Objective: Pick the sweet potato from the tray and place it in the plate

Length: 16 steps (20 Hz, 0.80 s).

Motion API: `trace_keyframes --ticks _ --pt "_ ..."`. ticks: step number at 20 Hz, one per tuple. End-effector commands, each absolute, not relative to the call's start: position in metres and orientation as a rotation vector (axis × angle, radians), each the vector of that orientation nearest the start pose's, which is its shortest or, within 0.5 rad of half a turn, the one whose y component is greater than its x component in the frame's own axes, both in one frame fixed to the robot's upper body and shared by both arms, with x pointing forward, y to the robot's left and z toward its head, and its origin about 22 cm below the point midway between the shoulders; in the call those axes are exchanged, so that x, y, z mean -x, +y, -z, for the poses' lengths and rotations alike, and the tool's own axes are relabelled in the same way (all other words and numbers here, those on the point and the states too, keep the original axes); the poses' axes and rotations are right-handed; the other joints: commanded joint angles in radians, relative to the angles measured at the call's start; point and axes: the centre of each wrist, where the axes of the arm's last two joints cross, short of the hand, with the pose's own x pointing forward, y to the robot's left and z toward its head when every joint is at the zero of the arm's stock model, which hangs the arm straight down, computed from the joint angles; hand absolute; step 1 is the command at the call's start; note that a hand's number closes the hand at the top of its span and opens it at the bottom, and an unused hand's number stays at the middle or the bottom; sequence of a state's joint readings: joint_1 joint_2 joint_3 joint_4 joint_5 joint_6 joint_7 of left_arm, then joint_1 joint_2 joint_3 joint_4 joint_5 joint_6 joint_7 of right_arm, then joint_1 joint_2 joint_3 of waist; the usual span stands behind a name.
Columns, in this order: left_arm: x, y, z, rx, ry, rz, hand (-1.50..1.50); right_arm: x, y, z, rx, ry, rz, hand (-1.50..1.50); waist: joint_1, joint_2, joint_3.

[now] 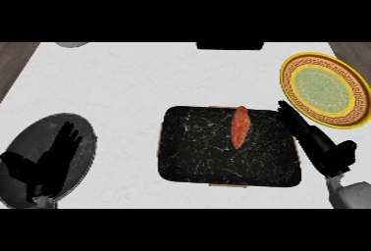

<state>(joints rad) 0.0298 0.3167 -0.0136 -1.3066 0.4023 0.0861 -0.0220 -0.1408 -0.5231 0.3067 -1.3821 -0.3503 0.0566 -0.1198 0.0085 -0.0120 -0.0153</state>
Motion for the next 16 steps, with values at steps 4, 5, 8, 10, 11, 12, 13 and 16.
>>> trace_keyframes --ticks 4,5,8,10,11,12,13,16 --pt "-0.254 0.316 0.004 -0.164 -1.432 0.0 0.0 -0.327 -0.296 -0.047 -0.325 -1.653 -0.335 1.5 0.016 0.019 0.018" --pt "-0.269 0.305 -0.01 -0.194 -1.457 0.042 0.0 -0.337 -0.287 -0.049 -0.378 -1.696 -0.306 1.5 0.023 0.025 0.02" --pt "-0.262 0.31 0.0 -0.157 -1.42 0.054 0.0 -0.334 -0.338 -0.118 0.305 -1.734 -0.92 1.5 0.011 -0.001 0.002" --pt "-0.275 0.301 -0.012 -0.146 -1.434 0.066 0.0 -0.322 -0.325 -0.022 0.081 -1.827 -0.093 -1.5 -0.011 0.028 0.023" --pt "-0.275 0.302 -0.012 -0.16 -1.429 0.072 0.0 -0.317 -0.319 0.0 0.043 -1.856 -0.094 -1.5 0.007 0.029 0.022" --pt "-0.281 0.292 -0.013 -0.14 -1.434 0.097 0.0 -0.322 -0.32 0.012 -0.003 -1.858 -0.124 -1.5 0.015 0.029 0.02" --pt "-0.282 0.285 -0.015 -0.147 -1.44 0.101 0.0 -0.318 -0.326 0.028 -0.046 -1.864 -0.183 -1.5 0.02 0.026 0.02" --pt "-0.286 0.275 -0.03 -0.15 -1.415 0.098 0.0 -0.311 -0.347 0.042 -0.074 -1.807 -0.418 -1.5 0.017 0.02 0.018"
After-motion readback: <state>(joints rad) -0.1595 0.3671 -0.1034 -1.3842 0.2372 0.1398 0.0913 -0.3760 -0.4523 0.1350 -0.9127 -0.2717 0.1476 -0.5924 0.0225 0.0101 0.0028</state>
